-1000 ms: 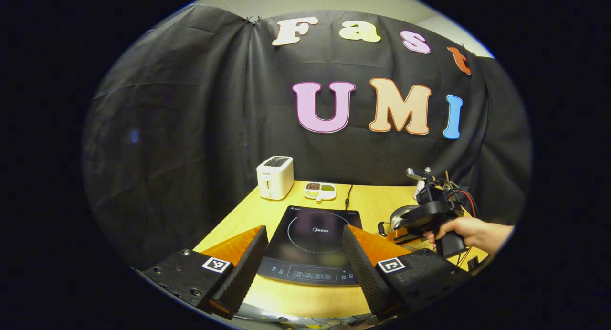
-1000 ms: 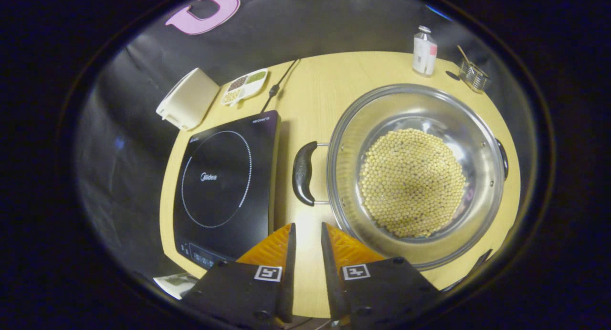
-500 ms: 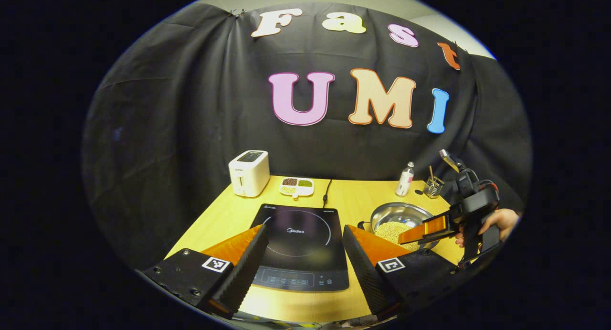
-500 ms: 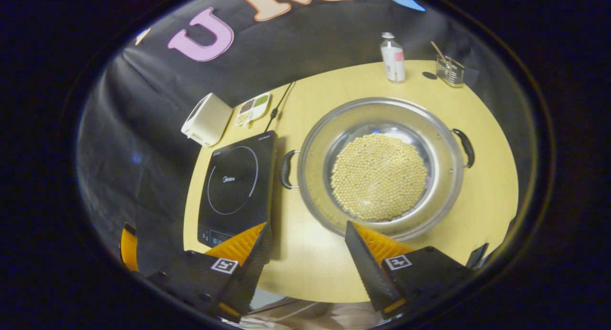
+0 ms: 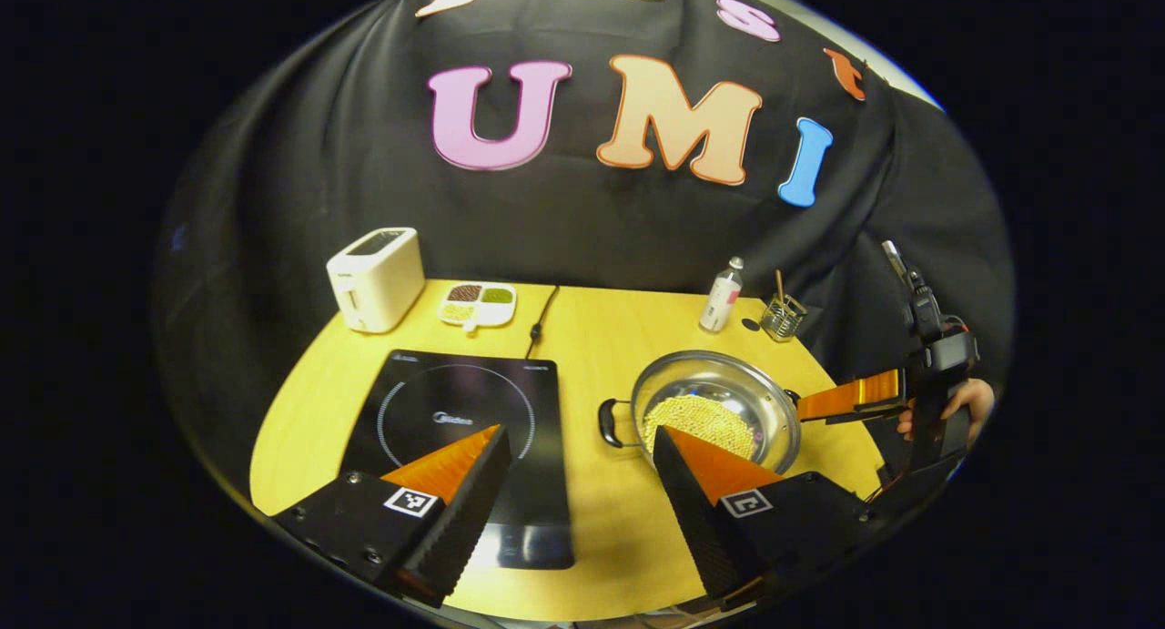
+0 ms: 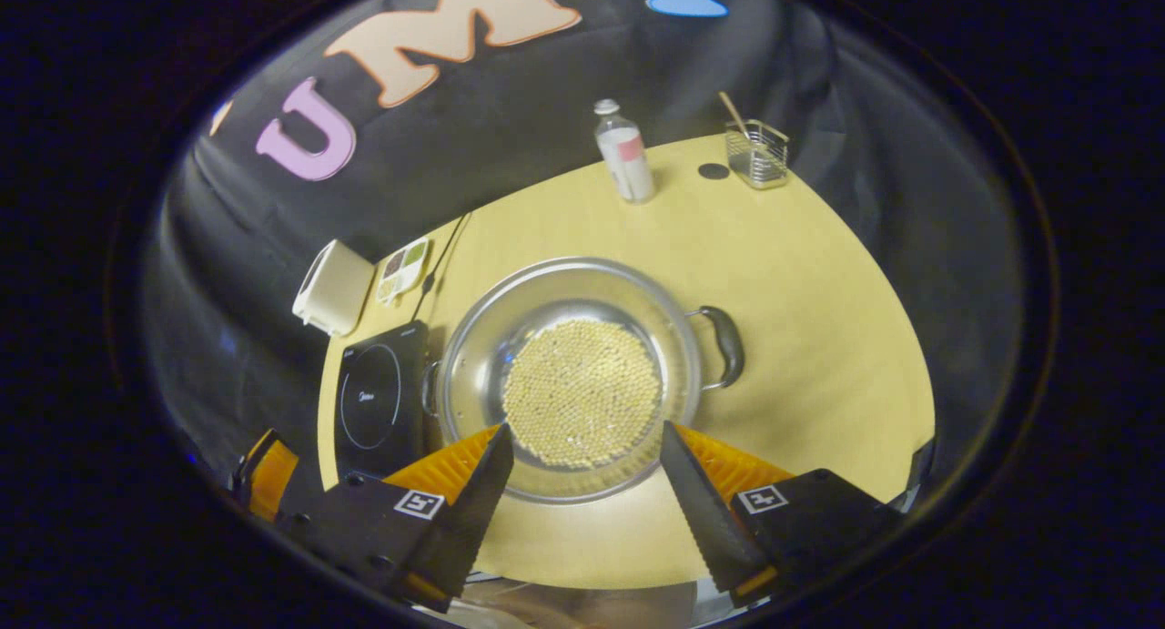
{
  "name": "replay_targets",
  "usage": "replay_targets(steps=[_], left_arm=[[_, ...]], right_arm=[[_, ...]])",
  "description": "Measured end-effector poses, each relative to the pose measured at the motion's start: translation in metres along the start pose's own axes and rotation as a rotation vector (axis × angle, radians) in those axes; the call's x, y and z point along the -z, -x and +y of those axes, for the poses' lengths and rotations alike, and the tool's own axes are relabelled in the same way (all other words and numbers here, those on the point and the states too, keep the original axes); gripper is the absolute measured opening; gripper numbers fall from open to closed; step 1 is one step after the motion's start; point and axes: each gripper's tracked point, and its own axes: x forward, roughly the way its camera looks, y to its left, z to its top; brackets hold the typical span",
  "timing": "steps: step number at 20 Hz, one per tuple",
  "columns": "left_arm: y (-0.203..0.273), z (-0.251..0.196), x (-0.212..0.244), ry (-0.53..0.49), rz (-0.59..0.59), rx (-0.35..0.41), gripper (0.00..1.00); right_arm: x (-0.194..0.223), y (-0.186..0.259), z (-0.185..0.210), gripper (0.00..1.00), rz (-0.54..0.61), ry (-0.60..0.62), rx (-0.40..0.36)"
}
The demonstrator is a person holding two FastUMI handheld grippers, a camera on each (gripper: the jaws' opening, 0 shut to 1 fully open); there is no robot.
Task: First push the handle of the pot to place it horizontally, then grasp the pot with both hands and set it on the induction cooktop.
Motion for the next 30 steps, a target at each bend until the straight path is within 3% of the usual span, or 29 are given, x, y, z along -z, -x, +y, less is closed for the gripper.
replay_targets(steps=[4, 5, 8, 12, 13, 14, 15, 16, 17, 21, 23, 24, 25, 26, 27, 28, 29, 30], left_arm=[[-0.052, -0.018, 0.009, 0.027, 0.083, 0.015, 0.97], [-0.066, -0.022, 0.014, 0.037, 0.112, 0.022, 0.97], [-0.1, -0.03, 0.031, 0.063, 0.199, 0.032, 0.98], [-0.133, -0.029, 0.049, 0.097, 0.277, 0.035, 0.98], [-0.139, -0.027, 0.052, 0.101, 0.294, 0.032, 0.98], [-0.144, -0.026, 0.056, 0.098, 0.312, 0.031, 0.98], [-0.15, -0.024, 0.061, 0.1, 0.327, 0.029, 0.98], [-0.155, -0.023, 0.065, 0.104, 0.346, 0.027, 0.98], [-0.158, -0.024, 0.069, 0.108, 0.365, 0.031, 0.98], [-0.172, -0.025, 0.086, 0.116, 0.432, 0.022, 0.97], [-0.176, -0.022, 0.094, 0.113, 0.464, 0.007, 0.96], [-0.178, -0.023, 0.097, 0.117, 0.474, 0.008, 0.96], [-0.18, -0.023, 0.099, 0.121, 0.487, 0.006, 0.96], [-0.182, -0.023, 0.101, 0.122, 0.494, 0.005, 0.91], [-0.182, -0.023, 0.102, 0.116, 0.504, 0.004, 0.86], [-0.183, -0.022, 0.106, 0.105, 0.515, 0.002, 0.8], [-0.185, -0.023, 0.109, 0.098, 0.526, 0.006, 0.85], [-0.187, -0.024, 0.111, 0.095, 0.54, 0.007, 0.75]], right_arm=[[-0.029, -0.02, -0.053, 0.94, 0.032, -0.027, 0.033], [-0.034, -0.027, -0.063, 1.0, 0.045, -0.037, 0.033], [-0.033, -0.047, -0.083, 0.94, 0.113, -0.056, 0.012], [-0.028, -0.082, -0.076, 0.94, 0.213, -0.053, -0.053], [-0.027, -0.091, -0.073, 1.0, 0.23, -0.048, -0.069], [-0.025, -0.099, -0.07, 0.94, 0.248, -0.044, -0.082], [-0.023, -0.106, -0.067, 0.94, 0.267, -0.042, -0.095], [-0.02, -0.113, -0.066, 1.0, 0.282, -0.038, -0.102], [-0.018, -0.119, -0.065, 0.93, 0.294, -0.031, -0.105], [-0.012, -0.136, -0.073, 0.86, 0.323, -0.011, -0.084], [-0.012, -0.14, -0.073, 0.72, 0.326, -0.013, -0.081], [-0.012, -0.142, -0.075, 0.72, 0.328, -0.012, -0.081], [-0.01, -0.144, -0.077, 0.81, 0.334, -0.006, -0.074], [-0.007, -0.146, -0.079, 0.71, 0.342, 0.004, -0.064], [-0.007, -0.147, -0.072, 0.91, 0.342, -0.014, -0.099], [-0.008, -0.149, -0.07, 0.72, 0.345, -0.021, -0.104], [-0.007, -0.152, -0.07, 0.58, 0.348, -0.014, -0.101], [-0.003, -0.153, -0.07, 0.56, 0.357, -0.005, -0.094]])
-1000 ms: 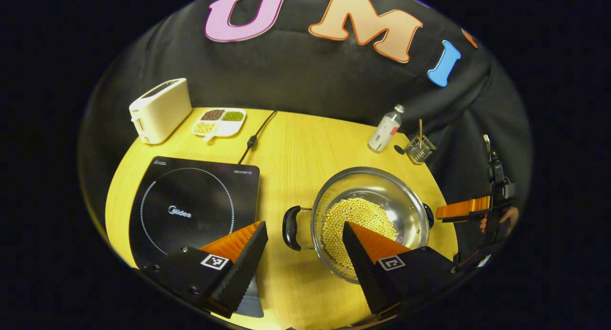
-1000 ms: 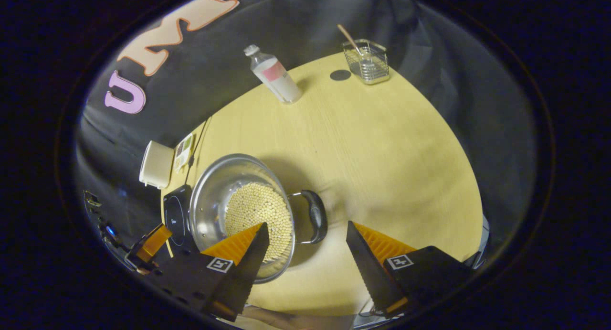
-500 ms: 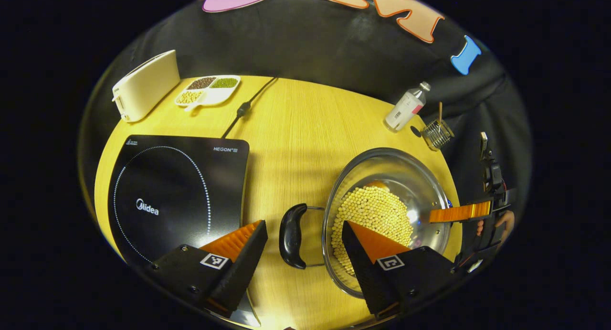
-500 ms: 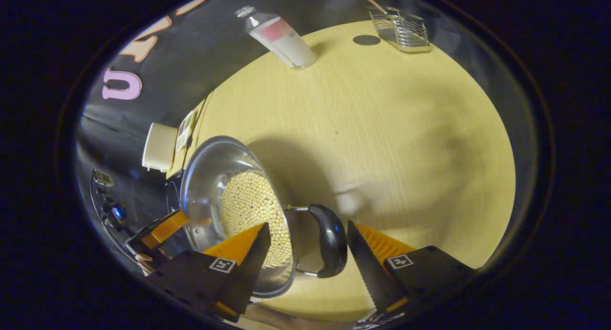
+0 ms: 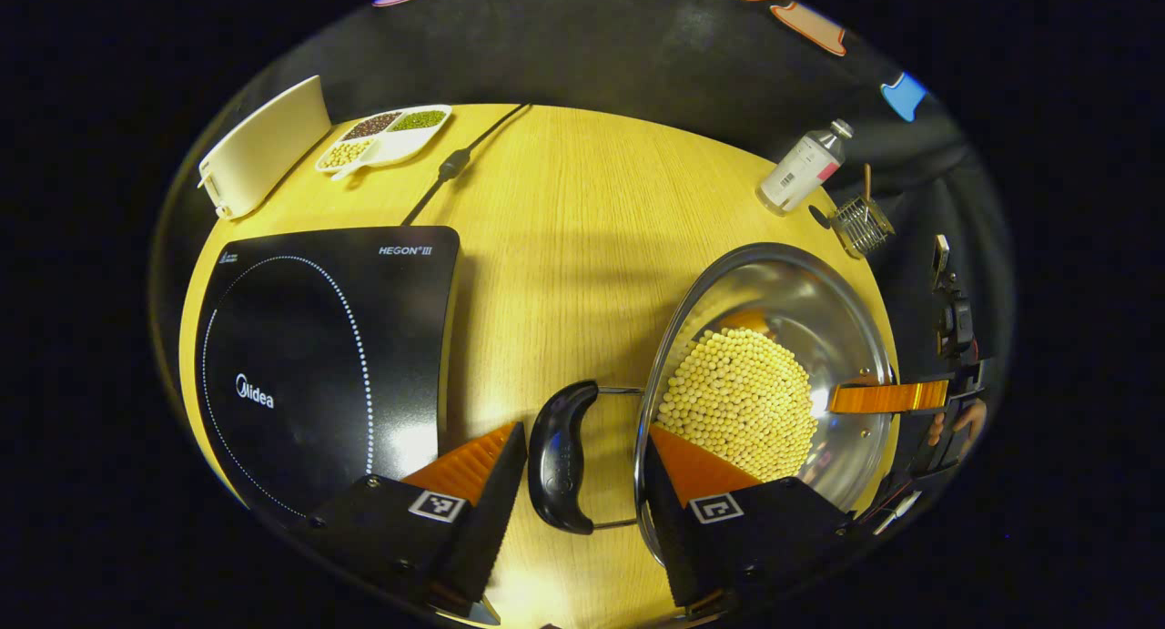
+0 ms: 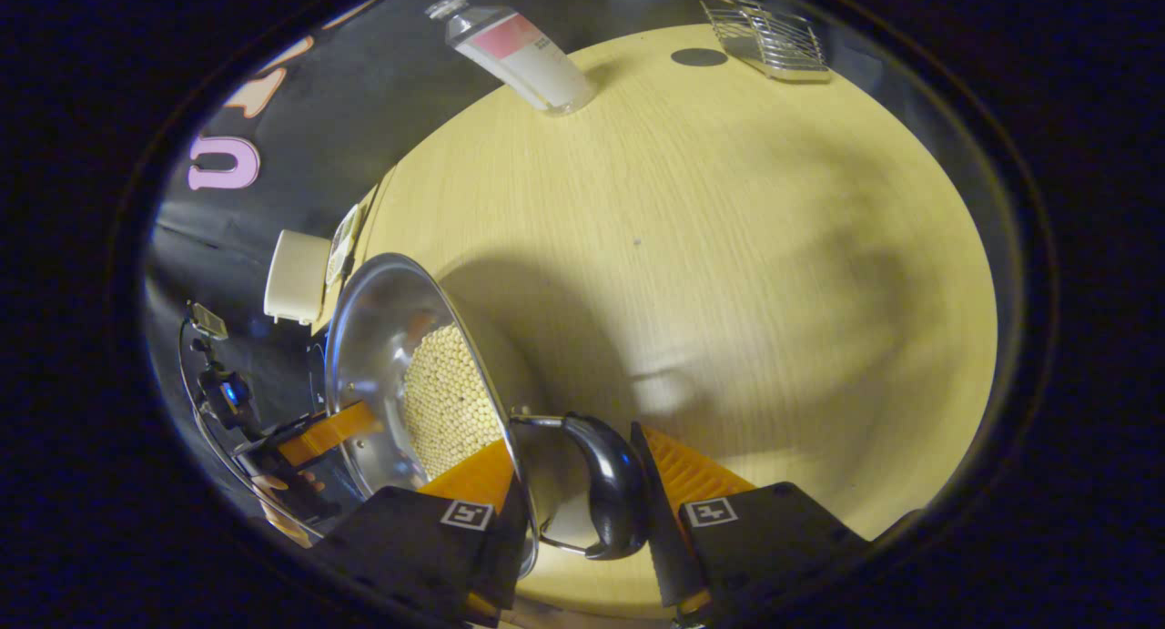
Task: First push the handle of the pot to place it horizontally, then grasp the pot with both hands and set it on the induction cooktop.
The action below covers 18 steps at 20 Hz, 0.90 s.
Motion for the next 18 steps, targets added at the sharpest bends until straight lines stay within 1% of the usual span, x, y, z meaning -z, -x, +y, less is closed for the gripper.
replay_targets(steps=[1, 2, 3, 4, 8, 9, 10, 11, 14, 15, 16, 18], left_arm=[[-0.001, -0.003, 0.006, 0.001, 0.034, 0.006, 0.72], [-0.004, -0.003, 0.008, 0.016, 0.051, 0.003, 0.65], [-0.003, -0.003, 0.005, 0.03, 0.05, 0.0, 0.64], [-0.002, -0.003, 0.007, 0.051, 0.067, 0.001, 0.62], [-0.001, -0.005, 0.009, 0.075, 0.075, 0.001, 0.58], [0.002, -0.005, 0.011, 0.077, 0.078, 0.002, 0.58], [0.004, -0.005, 0.013, 0.083, 0.078, 0.002, 0.6], [0.006, -0.007, 0.016, 0.087, 0.075, 0.005, 0.58], [0.02, -0.013, 0.019, 0.083, 0.056, 0.013, 0.57], [0.025, -0.014, 0.022, 0.083, 0.06, 0.016, 0.57], [0.031, -0.015, 0.024, 0.082, 0.064, 0.018, 0.57], [0.045, -0.016, 0.028, 0.079, 0.067, 0.018, 0.57]], right_arm=[[-0.001, 0.0, -0.001, 0.56, -0.005, 0.005, 0.003], [-0.004, 0.003, 0.0, 0.56, -0.011, 0.005, -0.003], [-0.003, 0.003, 0.001, 0.53, -0.008, 0.0, -0.008], [-0.002, 0.002, 0.001, 0.53, -0.013, -0.001, -0.013], [-0.006, 0.002, 0.002, 0.53, -0.053, 0.026, -0.02], [-0.005, 0.004, 0.001, 0.51, -0.058, 0.035, -0.019], [-0.004, 0.004, 0.001, 0.49, -0.061, 0.038, -0.019], [-0.002, 0.006, 0.001, 0.5, -0.06, 0.037, -0.021], [0.005, 0.022, 0.003, 0.49, -0.069, 0.048, -0.026], [0.007, 0.029, 0.004, 0.54, -0.07, 0.052, -0.023], [0.011, 0.035, 0.005, 0.49, -0.07, 0.053, -0.022], [0.02, 0.047, 0.01, 0.48, -0.064, 0.053, -0.024]])
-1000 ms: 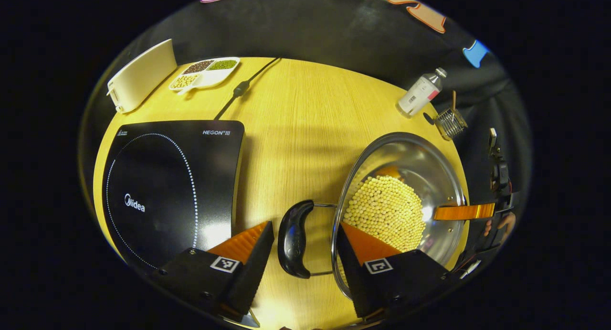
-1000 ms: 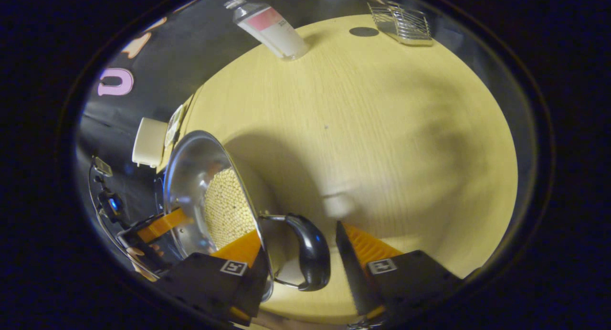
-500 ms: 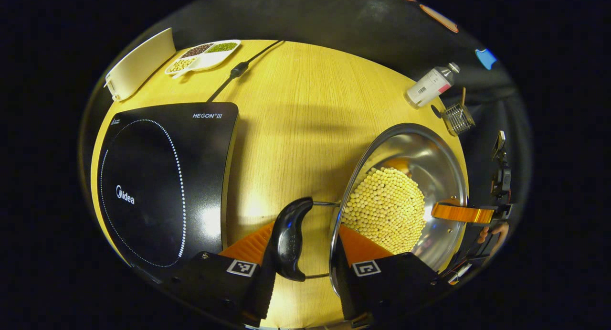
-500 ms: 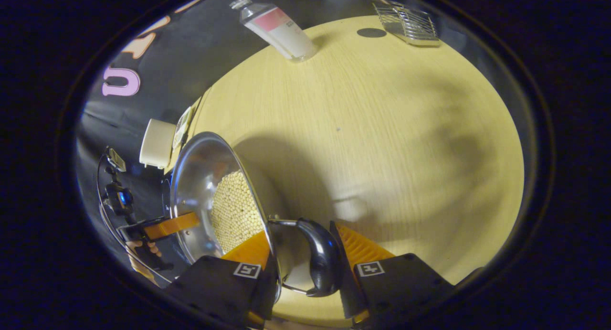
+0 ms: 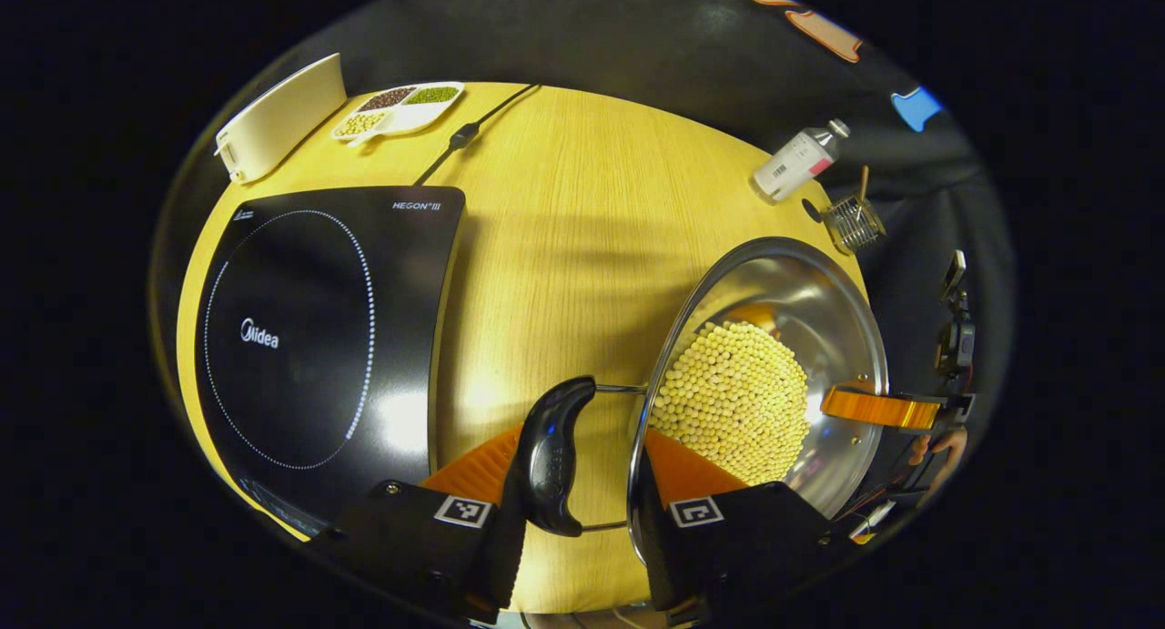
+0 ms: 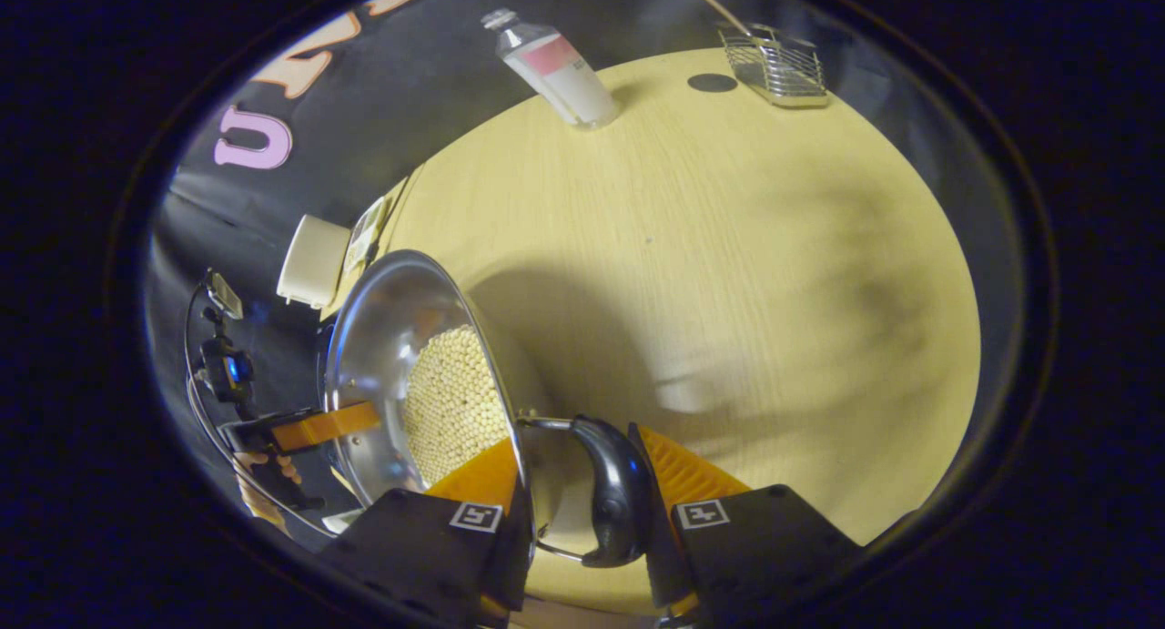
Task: First push the handle of the pot to place it horizontally, then grasp the pot with both hands and set it on the induction cooktop.
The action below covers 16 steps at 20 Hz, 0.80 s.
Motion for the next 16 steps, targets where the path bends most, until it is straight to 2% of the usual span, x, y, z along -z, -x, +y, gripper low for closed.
replay_targets(steps=[1, 2, 3, 6, 7, 8, 9, 12, 13, 14, 15, 16], left_arm=[[0.008, 0.001, 0.003, 0.001, 0.003, -0.003, 0.57], [0.016, 0.003, 0.006, 0.002, 0.007, -0.005, 0.57], [0.024, 0.004, 0.009, 0.004, 0.003, -0.004, 0.57], [0.045, 0.017, 0.013, 0.005, -0.009, 0.001, 0.57], [0.052, 0.023, 0.014, 0.003, -0.012, 0.005, 0.59], [0.059, 0.03, 0.015, -0.001, -0.012, 0.009, 0.59], [0.065, 0.038, 0.015, -0.007, -0.015, 0.012, 0.57], [0.082, 0.07, 0.014, -0.035, -0.022, 0.032, 0.57], [0.087, 0.083, 0.012, -0.044, -0.025, 0.041, 0.57], [0.091, 0.097, 0.01, -0.051, -0.026, 0.048, 0.57], [0.095, 0.111, 0.007, -0.055, -0.031, 0.054, 0.57], [0.098, 0.125, 0.003, -0.061, -0.033, 0.058, 0.57]], right_arm=[[0.004, 0.004, 0.003, 0.49, 0.002, 0.001, -0.001], [0.008, 0.009, 0.008, 0.55, 0.0, 0.001, -0.003], [0.012, 0.014, 0.013, 0.49, -0.001, 0.002, -0.005], [0.022, 0.026, 0.035, 0.49, -0.019, 0.013, -0.007], [0.026, 0.028, 0.043, 0.55, -0.025, 0.015, -0.008], [0.032, 0.03, 0.051, 0.49, -0.028, 0.012, -0.009], [0.037, 0.032, 0.061, 0.55, -0.028, 0.011, -0.012], [0.056, 0.032, 0.098, 0.54, -0.038, 0.003, -0.008], [0.061, 0.03, 0.11, 0.48, -0.038, -0.006, 0.0], [0.067, 0.027, 0.125, 0.54, -0.042, -0.018, 0.008], [0.071, 0.023, 0.138, 0.48, -0.047, -0.025, 0.014], [0.076, 0.018, 0.154, 0.48, -0.051, -0.033, 0.019]])
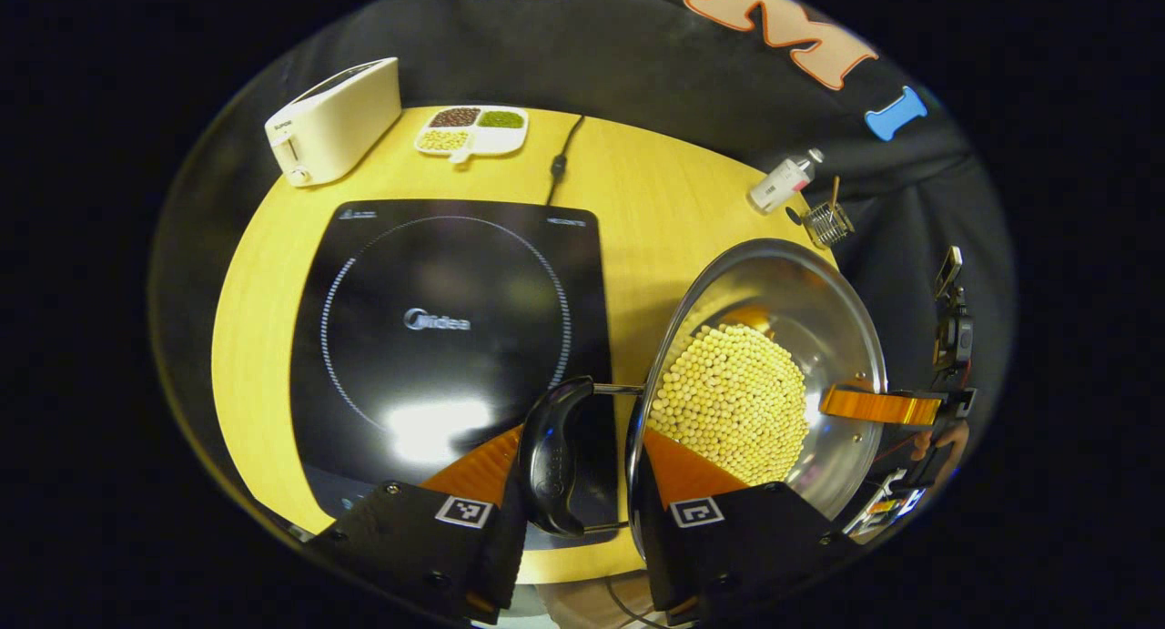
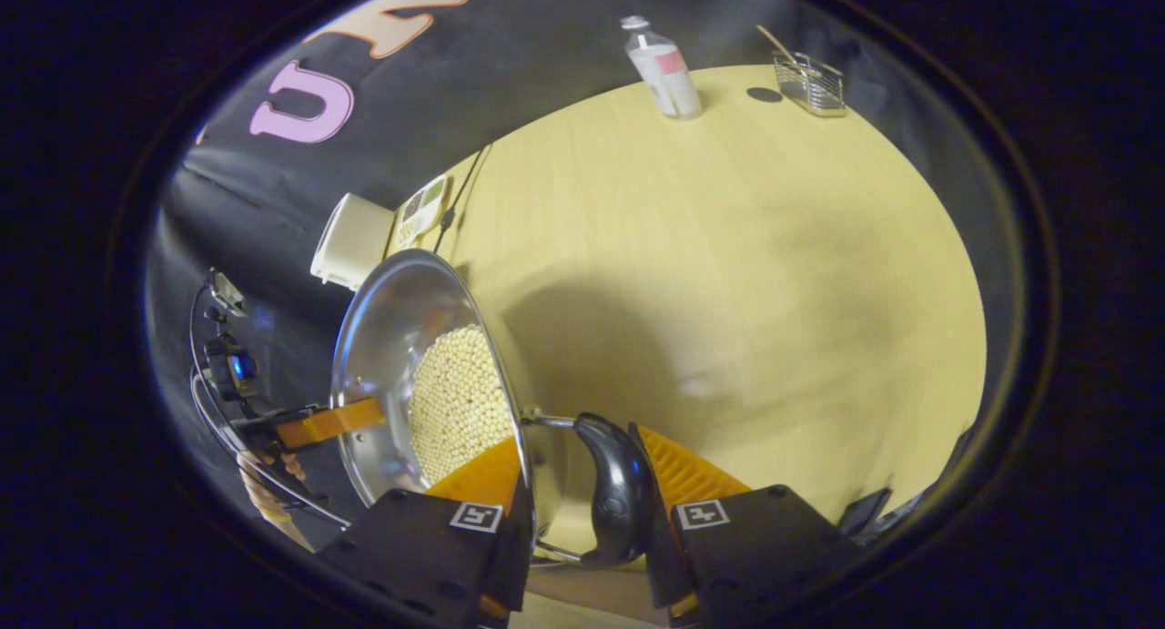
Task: First push the handle of the pot to place it horizontally, then grasp the pot with both hands and set it on the induction cooktop.
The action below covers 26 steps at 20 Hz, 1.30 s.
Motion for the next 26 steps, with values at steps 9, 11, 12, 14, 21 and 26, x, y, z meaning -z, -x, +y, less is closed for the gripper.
replay_targets(steps=[9, 11, 12, 14, 21, 26], left_arm=[[0.02, 0.123, -0.026, -0.009, -0.044, -0.029, 0.56], [0.022, 0.138, -0.028, -0.01, -0.057, -0.042, 0.56], [0.02, 0.148, -0.033, -0.013, -0.064, -0.048, 0.56], [0.018, 0.165, -0.041, -0.022, -0.082, -0.066, 0.56], [0.019, 0.198, -0.053, -0.031, -0.126, -0.116, 0.56], [0.015, 0.203, -0.055, -0.027, -0.147, -0.12, 0.57]], right_arm=[[0.012, -0.062, 0.112, 0.48, -0.013, 0.005, 0.003], [0.009, -0.074, 0.128, 0.48, -0.015, 0.014, 0.003], [0.008, -0.081, 0.134, 0.48, -0.015, 0.017, 0.001], [0.006, -0.093, 0.147, 0.54, -0.015, 0.017, -0.003], [-0.001, -0.127, 0.169, 0.48, -0.037, 0.027, -0.003], [-0.009, -0.129, 0.173, 0.48, -0.058, 0.047, 0.006]])
